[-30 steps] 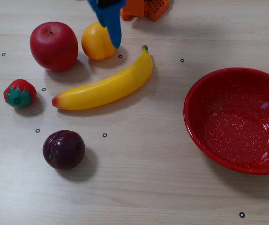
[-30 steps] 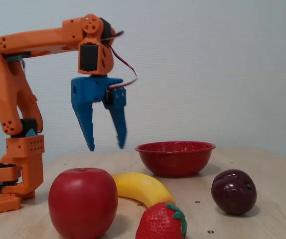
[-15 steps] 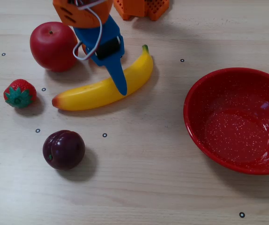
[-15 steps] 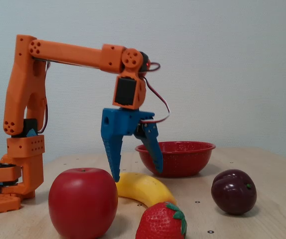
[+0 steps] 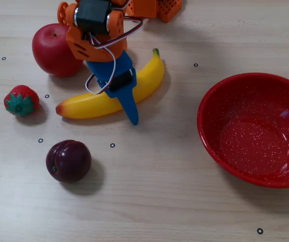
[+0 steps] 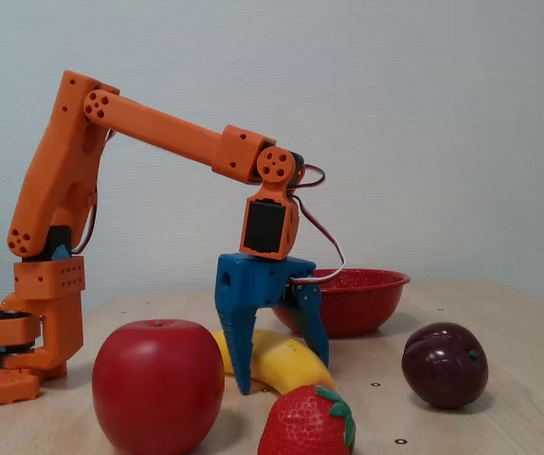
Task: Put the banana in the red bowl.
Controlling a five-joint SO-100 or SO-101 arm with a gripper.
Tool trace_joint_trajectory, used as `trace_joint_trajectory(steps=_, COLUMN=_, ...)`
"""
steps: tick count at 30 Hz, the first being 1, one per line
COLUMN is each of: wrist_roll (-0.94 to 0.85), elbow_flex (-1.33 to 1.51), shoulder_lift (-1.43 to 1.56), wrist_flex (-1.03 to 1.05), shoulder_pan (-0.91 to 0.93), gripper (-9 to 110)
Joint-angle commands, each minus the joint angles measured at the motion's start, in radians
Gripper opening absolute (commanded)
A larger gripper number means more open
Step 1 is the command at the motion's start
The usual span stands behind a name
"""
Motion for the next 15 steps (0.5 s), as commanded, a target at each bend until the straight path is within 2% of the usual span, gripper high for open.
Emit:
trace_joint_trajectory(steps=1, wrist_roll=-0.040, elbow_flex=-0.031, shoulder_lift=0.000, wrist_flex=-0.031, shoulder_pan=0.046, gripper=33)
trace_joint_trajectory(steps=4, wrist_roll=-0.067, elbow_flex=-0.031, shoulder_lift=-0.005, wrist_flex=-0.032, shoulder_pan=0.057, gripper=3)
trace_joint_trajectory(steps=5, wrist_roll=-0.086, elbow_flex=-0.032, shoulder_lift=-0.005, wrist_flex=-0.034, shoulder_pan=0.060, gripper=0)
trace_joint_trajectory(steps=15, wrist_roll=-0.143, elbow_flex=-0.189, shoulder_lift=0.041, wrist_flex=0.166, shoulder_pan=0.057, gripper=0)
